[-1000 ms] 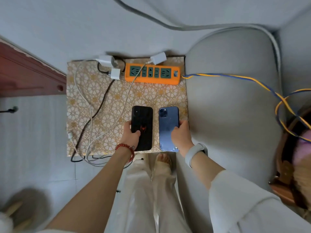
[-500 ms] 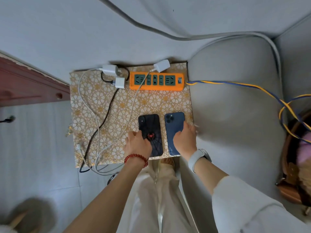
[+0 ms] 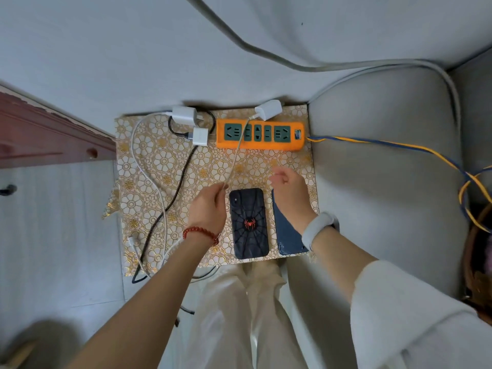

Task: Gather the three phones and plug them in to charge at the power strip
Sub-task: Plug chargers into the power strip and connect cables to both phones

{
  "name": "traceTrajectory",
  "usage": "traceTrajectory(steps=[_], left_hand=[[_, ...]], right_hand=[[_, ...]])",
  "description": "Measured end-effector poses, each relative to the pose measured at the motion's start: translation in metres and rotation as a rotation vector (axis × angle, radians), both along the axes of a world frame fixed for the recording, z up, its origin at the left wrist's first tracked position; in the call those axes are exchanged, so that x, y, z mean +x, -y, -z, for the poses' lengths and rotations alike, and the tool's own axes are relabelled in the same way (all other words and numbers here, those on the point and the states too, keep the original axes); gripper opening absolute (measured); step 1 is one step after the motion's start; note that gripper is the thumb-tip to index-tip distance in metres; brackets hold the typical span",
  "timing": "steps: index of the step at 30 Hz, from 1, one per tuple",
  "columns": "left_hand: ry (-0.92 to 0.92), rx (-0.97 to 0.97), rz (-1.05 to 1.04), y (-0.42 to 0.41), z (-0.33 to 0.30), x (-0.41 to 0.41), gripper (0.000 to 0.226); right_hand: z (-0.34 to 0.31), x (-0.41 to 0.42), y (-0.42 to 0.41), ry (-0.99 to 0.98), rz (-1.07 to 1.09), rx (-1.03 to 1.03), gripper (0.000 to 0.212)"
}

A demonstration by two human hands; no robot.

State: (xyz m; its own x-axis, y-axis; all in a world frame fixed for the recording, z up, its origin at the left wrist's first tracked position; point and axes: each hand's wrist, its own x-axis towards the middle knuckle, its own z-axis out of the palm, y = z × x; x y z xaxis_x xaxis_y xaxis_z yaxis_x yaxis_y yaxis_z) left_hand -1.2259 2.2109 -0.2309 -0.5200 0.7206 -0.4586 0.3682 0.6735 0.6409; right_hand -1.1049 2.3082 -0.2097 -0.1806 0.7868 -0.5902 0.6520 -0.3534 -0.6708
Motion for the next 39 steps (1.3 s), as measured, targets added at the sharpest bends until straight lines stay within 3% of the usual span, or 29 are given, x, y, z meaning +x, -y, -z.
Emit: traceTrajectory(steps=[5, 9, 11, 13, 17, 20, 26, 39], left_hand=[[0.002, 0.277, 0.126, 0.015, -0.026, -0.001, 0.029], [0.005, 0.320, 0.163, 0.013, -0.042, -0.004, 0.033], [-0.006, 0.328, 0.156, 0.013, -0.049, -0.005, 0.039], [-0.014, 0.321, 0.151, 0.014, -0.054, -0.006, 0.040], [0.009, 0.243, 0.142, 0.015, -0.057, 0.003, 0.023], [0.008, 0.133, 0.120, 0.019, -0.053, 0.009, 0.018], [0.011, 0.046, 0.068, 0.019, -0.050, 0.017, 0.018], [0.049, 0.054, 0.007, 0.016, -0.050, 0.022, 0.017]], right_hand=[[-0.016, -0.035, -0.044, -0.535, 0.497, -0.622, 0.022], [-0.024, -0.053, -0.073, -0.760, 0.640, -0.756, 0.024], [-0.025, -0.057, -0.083, -0.684, 0.662, -0.725, 0.011], [-0.024, -0.054, -0.087, -0.501, 0.578, -0.604, 0.012], [-0.019, -0.033, -0.087, 0.021, 0.099, -0.050, 0.021], [-0.023, -0.013, -0.095, 0.215, -0.147, 0.238, 0.025], [-0.022, 0.004, -0.107, 0.369, -0.425, 0.398, 0.023], [-0.029, 0.002, -0.110, 0.398, -0.464, 0.413, 0.023]])
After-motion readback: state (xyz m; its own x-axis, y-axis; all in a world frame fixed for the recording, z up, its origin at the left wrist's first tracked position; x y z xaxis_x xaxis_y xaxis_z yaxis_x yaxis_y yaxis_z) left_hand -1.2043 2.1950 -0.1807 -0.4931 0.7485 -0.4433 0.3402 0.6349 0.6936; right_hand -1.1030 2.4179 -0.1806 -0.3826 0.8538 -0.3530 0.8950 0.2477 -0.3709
